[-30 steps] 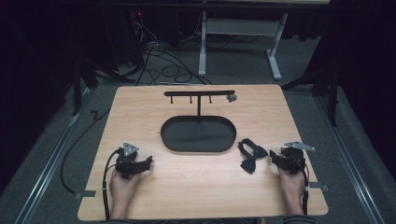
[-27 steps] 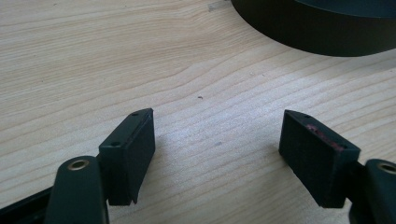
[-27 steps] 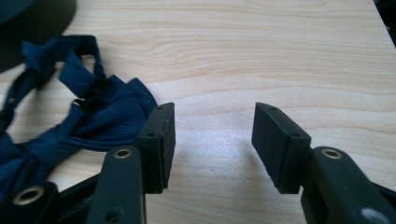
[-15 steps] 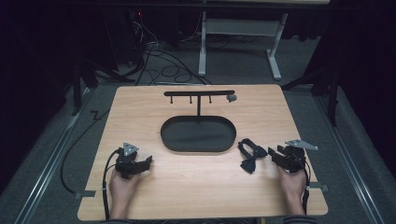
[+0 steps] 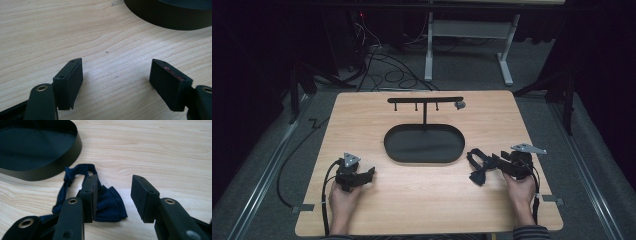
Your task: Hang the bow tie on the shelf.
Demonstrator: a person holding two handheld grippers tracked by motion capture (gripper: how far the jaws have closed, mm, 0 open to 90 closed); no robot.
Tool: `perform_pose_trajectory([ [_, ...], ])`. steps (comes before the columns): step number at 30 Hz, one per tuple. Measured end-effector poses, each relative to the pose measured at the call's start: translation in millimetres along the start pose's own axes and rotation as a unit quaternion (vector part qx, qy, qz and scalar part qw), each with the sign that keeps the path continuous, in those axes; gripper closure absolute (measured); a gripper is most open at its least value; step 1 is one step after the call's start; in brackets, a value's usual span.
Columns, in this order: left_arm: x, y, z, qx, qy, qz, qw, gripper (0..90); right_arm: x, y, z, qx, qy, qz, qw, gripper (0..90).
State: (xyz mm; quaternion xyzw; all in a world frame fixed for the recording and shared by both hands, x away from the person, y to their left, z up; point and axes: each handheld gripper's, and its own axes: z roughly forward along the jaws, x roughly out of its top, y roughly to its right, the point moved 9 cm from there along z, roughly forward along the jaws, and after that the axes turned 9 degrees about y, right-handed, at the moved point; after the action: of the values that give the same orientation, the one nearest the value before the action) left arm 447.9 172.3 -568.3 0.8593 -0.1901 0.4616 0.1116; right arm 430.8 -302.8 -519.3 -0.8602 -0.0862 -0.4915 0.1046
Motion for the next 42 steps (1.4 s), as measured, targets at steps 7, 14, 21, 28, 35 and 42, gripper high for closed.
perform_pose_trajectory([
  [7,0.0,0.1,0.0,0.0,0.0,0.0,1.0,27.3,7.8,-12.5,9.4,0.017,-0.005,-0.01,0.9998,58.4],
  [14,0.1,0.1,0.1,0.0,0.001,-0.001,1.0,27.3,11.0,-21.1,20.8,0.028,-0.016,-0.016,0.9994,57.5],
  [21,0.1,0.1,0.1,0.0,0.001,-0.001,1.0,27.4,9.4,-24.5,34.3,0.033,-0.034,-0.019,0.9987,56.7],
  [28,0.0,0.1,0.1,0.0,0.001,-0.001,1.0,27.3,2.8,-24.1,47.4,0.03,-0.054,-0.018,0.9979,56.6],
  [35,0.0,0.0,0.0,0.0,0.0,-0.001,1.0,27.3,-4.7,-20.6,56.0,0.026,-0.073,-0.017,0.9969,60.4],
  [42,0.1,0.1,0.1,0.0,0.001,-0.001,1.0,27.4,-11.0,-18.7,61.7,0.026,-0.088,-0.015,0.9956,71.6],
])
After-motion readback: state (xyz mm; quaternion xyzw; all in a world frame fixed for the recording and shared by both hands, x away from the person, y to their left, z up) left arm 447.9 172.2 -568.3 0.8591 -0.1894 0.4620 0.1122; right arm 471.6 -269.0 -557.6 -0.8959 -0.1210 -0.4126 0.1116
